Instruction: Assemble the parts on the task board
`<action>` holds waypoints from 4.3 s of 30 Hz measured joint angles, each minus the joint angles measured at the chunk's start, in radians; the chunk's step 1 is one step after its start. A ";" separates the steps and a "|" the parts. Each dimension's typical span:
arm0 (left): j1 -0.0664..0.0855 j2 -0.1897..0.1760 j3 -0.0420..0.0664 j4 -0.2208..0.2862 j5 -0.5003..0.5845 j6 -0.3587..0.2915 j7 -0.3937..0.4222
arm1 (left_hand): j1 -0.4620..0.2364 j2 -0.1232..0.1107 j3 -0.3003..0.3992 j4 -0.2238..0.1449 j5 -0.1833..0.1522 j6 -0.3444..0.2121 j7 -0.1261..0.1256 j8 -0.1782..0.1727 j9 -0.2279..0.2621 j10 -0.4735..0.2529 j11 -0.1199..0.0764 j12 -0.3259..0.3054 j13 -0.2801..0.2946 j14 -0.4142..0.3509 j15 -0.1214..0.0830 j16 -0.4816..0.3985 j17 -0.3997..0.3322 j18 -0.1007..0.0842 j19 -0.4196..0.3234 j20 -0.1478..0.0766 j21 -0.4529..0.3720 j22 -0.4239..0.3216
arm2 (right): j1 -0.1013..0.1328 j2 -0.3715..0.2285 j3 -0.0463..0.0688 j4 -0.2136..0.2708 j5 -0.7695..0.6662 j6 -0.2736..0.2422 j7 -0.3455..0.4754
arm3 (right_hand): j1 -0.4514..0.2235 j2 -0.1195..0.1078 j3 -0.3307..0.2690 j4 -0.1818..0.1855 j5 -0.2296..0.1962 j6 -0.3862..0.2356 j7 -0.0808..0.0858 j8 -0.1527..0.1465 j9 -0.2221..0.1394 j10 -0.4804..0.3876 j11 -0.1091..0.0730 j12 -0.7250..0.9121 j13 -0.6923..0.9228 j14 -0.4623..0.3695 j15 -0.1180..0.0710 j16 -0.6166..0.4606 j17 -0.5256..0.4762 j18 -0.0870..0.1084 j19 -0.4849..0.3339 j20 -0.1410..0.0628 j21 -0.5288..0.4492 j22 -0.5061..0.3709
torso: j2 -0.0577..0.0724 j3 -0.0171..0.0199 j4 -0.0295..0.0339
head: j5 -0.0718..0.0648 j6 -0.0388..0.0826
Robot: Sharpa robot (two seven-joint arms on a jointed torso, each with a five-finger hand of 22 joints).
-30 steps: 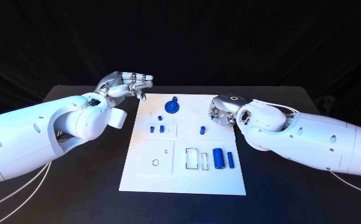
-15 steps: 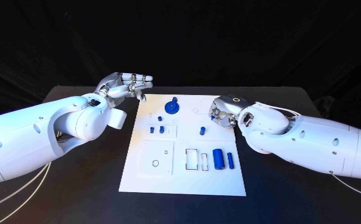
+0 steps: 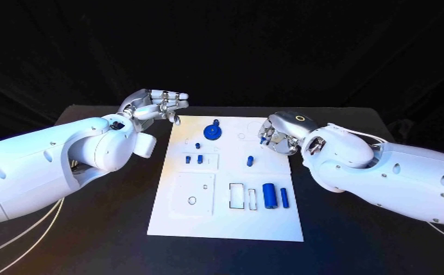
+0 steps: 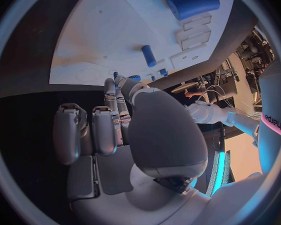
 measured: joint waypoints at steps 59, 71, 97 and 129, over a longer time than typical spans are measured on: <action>-0.001 0.029 -0.007 0.007 0.003 0.011 -0.010 | 0.005 0.005 -0.008 -0.008 0.000 -0.007 0.007 0.000 -0.002 -0.018 0.003 0.011 0.000 -0.003 0.004 0.000 -0.003 -0.005 0.003 0.003 -0.004 -0.003 | -0.144 0.270 -0.012 -0.005 0.048 0.020 0.044 | -0.021 -0.003 0.002 -0.008 0.018 -0.002 0.002 -0.005 0.002 0.001 0.001 -0.012 -0.001 0.000 0.000 -0.008 -0.011 0.000 0.000 0.000 0.008 0.000 | 0.000 -0.0012 0.0051 | 0.108 -0.039; -0.001 0.029 -0.007 0.006 0.003 0.017 -0.016 | 0.005 0.005 -0.008 -0.008 0.000 -0.011 0.004 0.000 -0.002 -0.018 0.003 0.011 0.000 -0.004 0.004 0.000 -0.003 -0.006 0.007 0.007 -0.004 -0.003 | -0.146 0.277 -0.012 -0.013 0.032 0.021 0.032 | -0.021 -0.003 0.004 -0.010 0.023 -0.002 0.002 -0.006 0.002 0.001 0.002 -0.016 -0.001 0.000 0.000 -0.008 -0.012 0.000 0.000 0.000 0.008 0.000 | 0.000 -0.0011 0.0056 | 0.106 -0.035; -0.001 0.030 -0.007 0.008 0.002 0.021 -0.022 | 0.005 0.005 -0.008 -0.008 0.000 -0.014 0.007 0.000 -0.002 -0.025 0.003 0.011 0.000 -0.004 0.004 0.000 -0.003 -0.007 0.007 0.007 -0.004 -0.002 | -0.145 0.295 -0.013 -0.022 0.022 0.071 0.023 | -0.094 -0.030 -0.038 -0.001 0.036 -0.016 0.011 -0.015 0.002 -0.006 0.009 -0.039 -0.005 0.000 0.000 -0.012 -0.020 0.000 0.003 0.004 -0.006 0.000 | -0.001 -0.0023 0.0051 | 0.104 -0.033; 0.000 0.022 -0.009 0.006 0.002 0.027 -0.034 | 0.019 0.019 -0.008 -0.014 0.000 -0.014 0.007 0.005 -0.002 -0.032 0.003 0.023 0.000 -0.011 0.004 0.005 -0.005 -0.007 0.007 0.007 -0.004 -0.002 | -0.017 -0.005 0.008 0.123 0.120 0.075 0.021 | -0.125 -0.051 -0.153 -0.005 0.043 -0.125 0.022 -0.022 -0.032 -0.151 0.038 -0.050 -0.011 0.000 0.022 -0.019 -0.032 0.000 -0.006 0.027 -0.063 0.000 | -0.001 -0.0029 0.0008 | 0.076 -0.010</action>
